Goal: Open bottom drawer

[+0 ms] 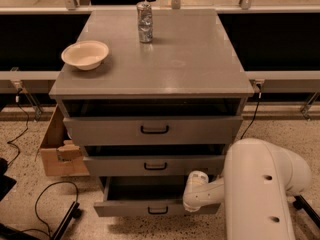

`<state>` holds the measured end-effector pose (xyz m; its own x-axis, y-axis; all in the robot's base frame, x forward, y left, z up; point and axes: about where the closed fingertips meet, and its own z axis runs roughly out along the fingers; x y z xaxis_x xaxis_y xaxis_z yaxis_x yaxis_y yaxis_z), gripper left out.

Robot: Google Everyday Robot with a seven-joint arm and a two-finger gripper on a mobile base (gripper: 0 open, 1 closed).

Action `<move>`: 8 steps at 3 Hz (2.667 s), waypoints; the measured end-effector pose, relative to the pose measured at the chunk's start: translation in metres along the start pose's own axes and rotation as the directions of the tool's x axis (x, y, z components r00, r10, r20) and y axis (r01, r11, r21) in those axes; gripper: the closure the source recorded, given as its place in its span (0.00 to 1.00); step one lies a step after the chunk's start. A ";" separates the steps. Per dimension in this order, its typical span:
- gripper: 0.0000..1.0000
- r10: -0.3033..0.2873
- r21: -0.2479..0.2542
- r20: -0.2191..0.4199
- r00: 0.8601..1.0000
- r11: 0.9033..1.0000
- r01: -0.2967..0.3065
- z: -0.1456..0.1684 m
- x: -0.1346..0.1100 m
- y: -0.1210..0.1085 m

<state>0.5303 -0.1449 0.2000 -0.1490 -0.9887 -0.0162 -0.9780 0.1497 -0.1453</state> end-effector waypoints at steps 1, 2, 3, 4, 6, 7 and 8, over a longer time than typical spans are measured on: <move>1.00 0.000 0.000 0.000 1.000 1.000 0.000 0.000 0.000 0.000; 1.00 0.036 0.009 -0.001 0.999 0.999 -0.036 -0.002 0.007 0.015; 1.00 0.059 0.014 -0.002 0.998 0.998 -0.059 -0.003 0.012 0.025; 1.00 0.059 0.014 -0.002 0.998 0.998 -0.059 -0.003 0.012 0.025; 1.00 0.096 0.025 -0.003 0.995 0.995 -0.096 -0.005 0.018 0.043; 0.81 0.095 0.022 -0.003 0.995 0.995 -0.095 -0.004 0.018 0.045; 0.59 0.095 0.020 -0.004 0.995 0.995 -0.095 -0.004 0.018 0.046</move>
Offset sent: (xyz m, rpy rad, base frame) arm -0.5037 -0.1435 -0.0136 0.0671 -0.2627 -1.0419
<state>0.4824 -0.1558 0.1967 -0.2417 -0.9700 -0.0263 -0.9563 0.2428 -0.1631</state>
